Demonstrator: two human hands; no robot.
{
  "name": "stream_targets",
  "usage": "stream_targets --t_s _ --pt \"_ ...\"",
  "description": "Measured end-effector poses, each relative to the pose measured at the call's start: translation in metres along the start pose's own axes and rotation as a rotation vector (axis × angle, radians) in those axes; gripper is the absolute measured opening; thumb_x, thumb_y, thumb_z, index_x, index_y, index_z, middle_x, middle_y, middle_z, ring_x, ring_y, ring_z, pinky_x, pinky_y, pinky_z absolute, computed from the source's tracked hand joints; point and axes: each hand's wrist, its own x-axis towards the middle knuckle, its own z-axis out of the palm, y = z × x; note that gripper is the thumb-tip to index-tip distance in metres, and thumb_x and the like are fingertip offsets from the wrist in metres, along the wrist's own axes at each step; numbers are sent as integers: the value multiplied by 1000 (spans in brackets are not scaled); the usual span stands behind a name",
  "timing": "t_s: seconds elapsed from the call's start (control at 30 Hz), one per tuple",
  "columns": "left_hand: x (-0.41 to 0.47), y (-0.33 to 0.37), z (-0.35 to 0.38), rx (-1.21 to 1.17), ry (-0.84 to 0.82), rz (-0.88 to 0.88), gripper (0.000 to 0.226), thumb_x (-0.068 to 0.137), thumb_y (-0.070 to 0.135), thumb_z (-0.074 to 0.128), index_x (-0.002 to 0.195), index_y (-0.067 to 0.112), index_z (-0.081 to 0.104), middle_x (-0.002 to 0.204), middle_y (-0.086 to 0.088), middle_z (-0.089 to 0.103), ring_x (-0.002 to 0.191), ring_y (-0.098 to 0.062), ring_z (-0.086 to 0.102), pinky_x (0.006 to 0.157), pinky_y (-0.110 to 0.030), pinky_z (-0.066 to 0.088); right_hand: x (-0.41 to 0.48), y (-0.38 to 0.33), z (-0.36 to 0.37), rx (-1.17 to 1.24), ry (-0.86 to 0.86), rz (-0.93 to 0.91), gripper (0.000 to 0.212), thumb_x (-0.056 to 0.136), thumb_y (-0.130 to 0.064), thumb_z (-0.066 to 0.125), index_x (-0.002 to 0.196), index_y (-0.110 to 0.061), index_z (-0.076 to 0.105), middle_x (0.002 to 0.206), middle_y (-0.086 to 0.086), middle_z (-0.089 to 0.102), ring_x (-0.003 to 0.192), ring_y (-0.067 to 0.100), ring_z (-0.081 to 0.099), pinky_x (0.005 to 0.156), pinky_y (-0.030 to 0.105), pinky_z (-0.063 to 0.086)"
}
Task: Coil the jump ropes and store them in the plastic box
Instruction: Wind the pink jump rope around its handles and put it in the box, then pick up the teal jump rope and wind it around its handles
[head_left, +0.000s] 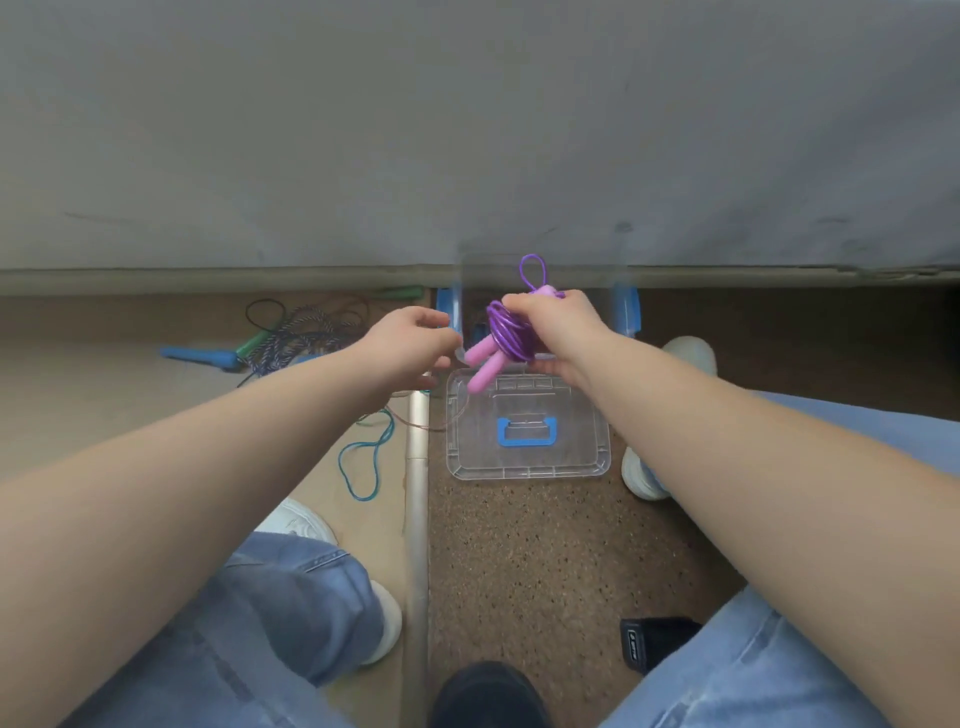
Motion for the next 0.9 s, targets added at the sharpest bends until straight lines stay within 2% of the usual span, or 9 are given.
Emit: stream_targets --t_s 0.07,0.2,0.3,0.43,0.53,0.6,0.7,0.83,0.9 --pt "15 4 12 -32 -21 -13 40 94 19 58 134 19 54 106 -8 68 87 -17 64 86 -41 59 19 9 -6 59 121 24 38 87 -32 60 118 -9 56 74 11 77 78 14 77 91 43 56" --pt "44 9 31 -71 -20 11 40 93 19 56 132 18 55 108 -5 67 90 -14 69 73 -36 60 52 12 -19 214 272 68 20 92 -28 64 104 -17 54 48 -8 67 71 8 70 87 40 55" --pt "63 8 39 -141 -38 -3 41 93 19 54 133 18 54 112 -5 67 90 -15 69 69 -32 55 78 15 -23 298 318 109 38 86 -35 73 115 -17 59 77 -2 76 88 17 71 87 44 57" --pt "84 1 42 -230 -4 -42 39 97 16 51 136 17 52 118 -7 63 100 -18 67 82 -35 59 105 22 -17 429 348 111 61 78 -42 77 128 -15 55 112 6 73 98 24 72 64 35 59" --pt "91 -10 40 -288 28 -69 38 99 15 48 136 16 51 120 -8 63 105 -20 67 87 -36 58 115 27 -7 318 473 61 63 84 -38 71 139 -14 49 104 2 67 94 21 65 81 42 61" --pt "94 -18 36 -294 50 -76 36 99 14 47 135 16 53 116 -7 64 104 -21 68 84 -34 59 119 32 1 145 435 48 37 87 -32 62 117 -11 64 80 2 74 83 20 68 85 42 60" --pt "95 -31 27 -314 92 -92 33 98 13 46 129 17 56 105 -5 66 94 -18 70 76 -33 60 112 32 18 88 260 60 13 96 -18 58 87 -13 66 78 8 70 69 21 68 64 32 59" --pt "95 -53 9 -348 138 -128 33 96 12 45 126 15 58 99 -3 62 86 -17 63 73 -33 57 105 33 50 -57 108 23 11 97 -12 55 94 -9 65 75 9 66 66 22 60 56 31 51" --pt "94 -63 0 -363 148 -143 30 97 12 43 123 15 57 99 -4 60 85 -19 59 68 -29 53 109 36 69 -154 66 18 12 96 -17 57 95 -14 69 75 4 73 70 20 69 59 28 57"
